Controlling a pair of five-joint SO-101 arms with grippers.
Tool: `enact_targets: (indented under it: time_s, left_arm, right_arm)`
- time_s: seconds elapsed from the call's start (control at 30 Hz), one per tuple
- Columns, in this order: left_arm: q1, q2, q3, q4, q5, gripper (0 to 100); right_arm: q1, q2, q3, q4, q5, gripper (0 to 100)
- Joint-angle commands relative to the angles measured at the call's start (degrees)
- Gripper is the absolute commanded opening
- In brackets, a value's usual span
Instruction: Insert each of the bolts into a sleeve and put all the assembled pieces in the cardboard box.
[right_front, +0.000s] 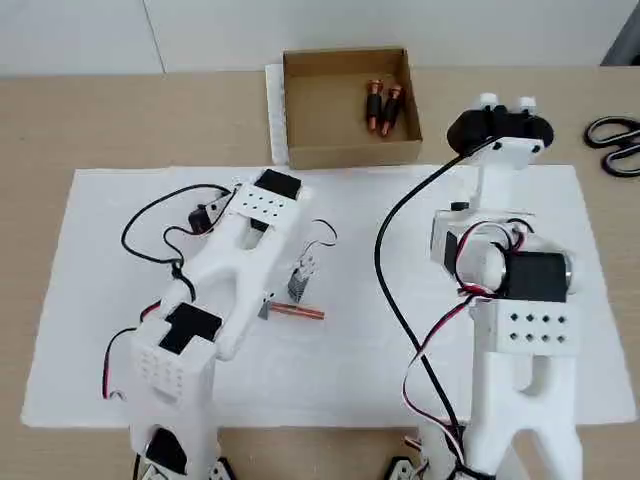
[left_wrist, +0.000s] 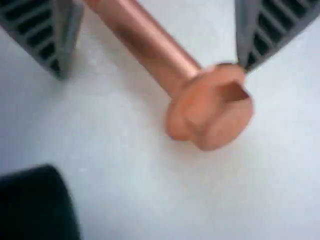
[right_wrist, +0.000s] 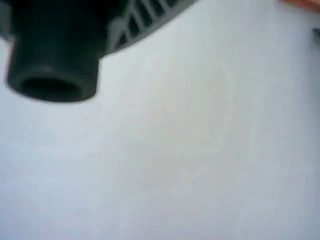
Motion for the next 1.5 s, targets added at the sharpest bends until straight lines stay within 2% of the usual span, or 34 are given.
enact_targets:
  time_s: [0.0,0.3,0.37,0.5,0.67,0.87,1.07,1.23,1.47]
  left_arm:
    - [-0.53,3.52,0.57,0.44,0.62,24]
    - [-0.53,3.87,0.57,0.44,0.79,18]
    - [-0.44,3.87,0.57,0.44,2.73,17]
    - [0.62,3.87,0.57,0.44,5.45,17]
    - [3.78,6.77,0.57,-0.35,5.45,17]
    - [3.69,11.69,-3.38,0.09,4.84,17]
    - [3.69,12.13,-6.81,0.44,-4.31,17]
    - [3.69,12.13,-6.99,0.44,-4.66,17]
    - [3.69,10.90,-6.90,0.44,-4.66,1]
  right_arm:
    - [0.22,-1.10,-0.26,-1.36,0.09,0.3]
    - [0.22,-1.10,-0.26,-1.36,0.00,0.3]
    - [0.22,-1.10,-0.26,-1.36,0.00,0.3]
    - [0.13,-1.10,-0.26,-1.36,0.00,0.3]
    - [0.22,-1.10,-0.26,-1.36,0.00,0.3]
    - [0.40,-1.19,0.53,-1.45,0.00,0.3]
    - [0.31,-1.63,5.80,-5.49,0.00,0.3]
    - [0.31,-1.71,5.98,-6.29,0.00,0.3]
    - [0.40,-1.71,5.98,-6.29,0.00,0.3]
